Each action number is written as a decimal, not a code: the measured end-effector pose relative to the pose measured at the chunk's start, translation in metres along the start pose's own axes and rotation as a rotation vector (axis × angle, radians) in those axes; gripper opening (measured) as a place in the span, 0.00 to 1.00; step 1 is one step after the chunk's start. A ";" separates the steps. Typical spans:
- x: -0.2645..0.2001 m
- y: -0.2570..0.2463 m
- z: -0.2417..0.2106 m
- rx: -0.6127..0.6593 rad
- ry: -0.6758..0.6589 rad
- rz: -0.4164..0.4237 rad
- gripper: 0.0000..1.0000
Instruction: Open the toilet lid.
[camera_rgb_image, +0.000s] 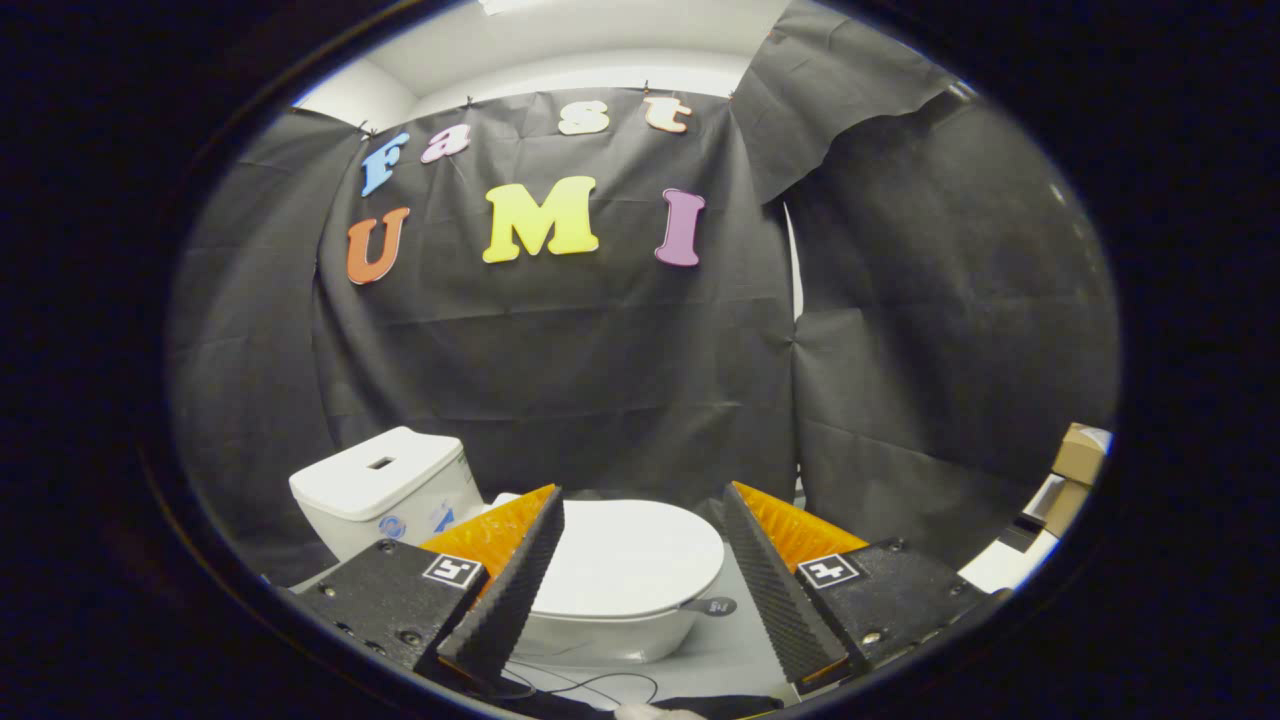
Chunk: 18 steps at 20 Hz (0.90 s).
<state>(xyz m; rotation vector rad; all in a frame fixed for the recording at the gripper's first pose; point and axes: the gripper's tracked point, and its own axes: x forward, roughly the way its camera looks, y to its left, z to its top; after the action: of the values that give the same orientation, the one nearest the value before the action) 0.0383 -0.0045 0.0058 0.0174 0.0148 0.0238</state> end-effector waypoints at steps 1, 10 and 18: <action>0.009 -0.001 0.001 0.003 0.002 0.003 1.00; 0.105 -0.044 -0.010 0.214 0.042 0.048 1.00; 0.164 -0.105 -0.125 0.526 0.301 -0.017 0.97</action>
<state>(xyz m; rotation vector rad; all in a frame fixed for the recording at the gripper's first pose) 0.2028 -0.1036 -0.1237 0.5396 0.3224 0.0053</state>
